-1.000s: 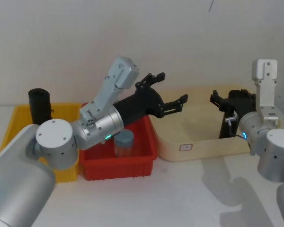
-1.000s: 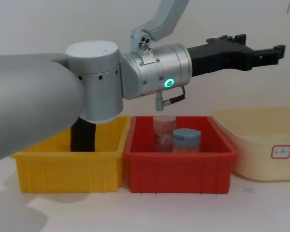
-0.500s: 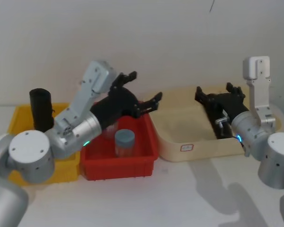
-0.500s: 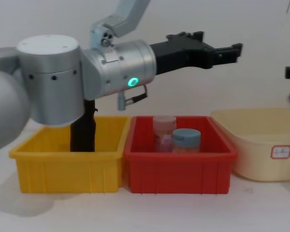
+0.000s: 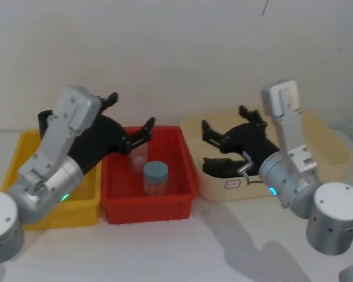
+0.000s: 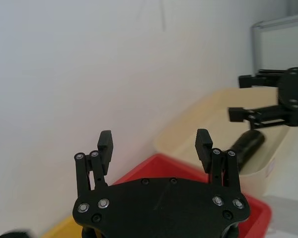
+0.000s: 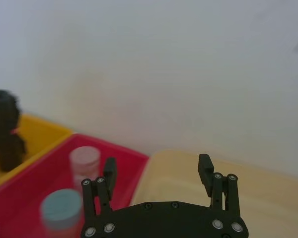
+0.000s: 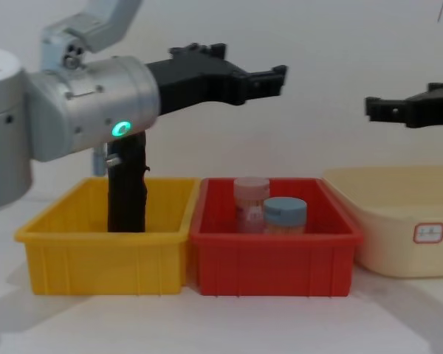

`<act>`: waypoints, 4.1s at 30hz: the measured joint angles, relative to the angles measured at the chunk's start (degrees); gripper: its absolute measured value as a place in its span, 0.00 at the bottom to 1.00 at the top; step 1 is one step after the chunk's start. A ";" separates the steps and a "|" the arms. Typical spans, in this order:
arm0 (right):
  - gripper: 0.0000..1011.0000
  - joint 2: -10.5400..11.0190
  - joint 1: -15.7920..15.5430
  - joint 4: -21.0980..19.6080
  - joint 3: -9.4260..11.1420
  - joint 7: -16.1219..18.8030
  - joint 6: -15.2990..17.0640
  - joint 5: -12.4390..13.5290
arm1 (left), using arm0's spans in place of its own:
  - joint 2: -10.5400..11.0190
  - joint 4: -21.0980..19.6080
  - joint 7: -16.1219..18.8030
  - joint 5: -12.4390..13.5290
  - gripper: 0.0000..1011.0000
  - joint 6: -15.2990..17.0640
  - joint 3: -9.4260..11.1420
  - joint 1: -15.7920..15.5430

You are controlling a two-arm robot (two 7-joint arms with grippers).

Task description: Pick up the garbage bag with the one hand and transfer it to the other hand.

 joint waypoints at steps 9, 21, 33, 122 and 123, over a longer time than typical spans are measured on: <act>0.99 1.18 -2.59 -3.72 -4.57 3.76 0.15 -2.01 | 3.87 -9.61 6.24 2.47 0.99 2.97 -4.06 7.63; 0.99 3.02 -3.87 -6.84 -9.52 8.85 5.09 -2.57 | 7.59 -20.47 13.98 5.14 0.99 5.42 -10.71 18.62; 0.99 3.26 -0.79 -5.44 -12.39 12.43 14.10 -2.04 | 9.57 -27.82 19.69 6.72 0.99 6.04 -17.11 27.97; 0.99 -7.92 7.30 10.33 -8.94 4.47 19.56 -4.80 | 10.83 -32.53 23.21 7.63 0.99 6.18 -21.40 34.28; 0.99 -7.99 7.34 10.44 -8.96 4.47 19.56 -4.87 | 10.83 -32.53 23.21 7.63 0.99 6.18 -21.40 34.28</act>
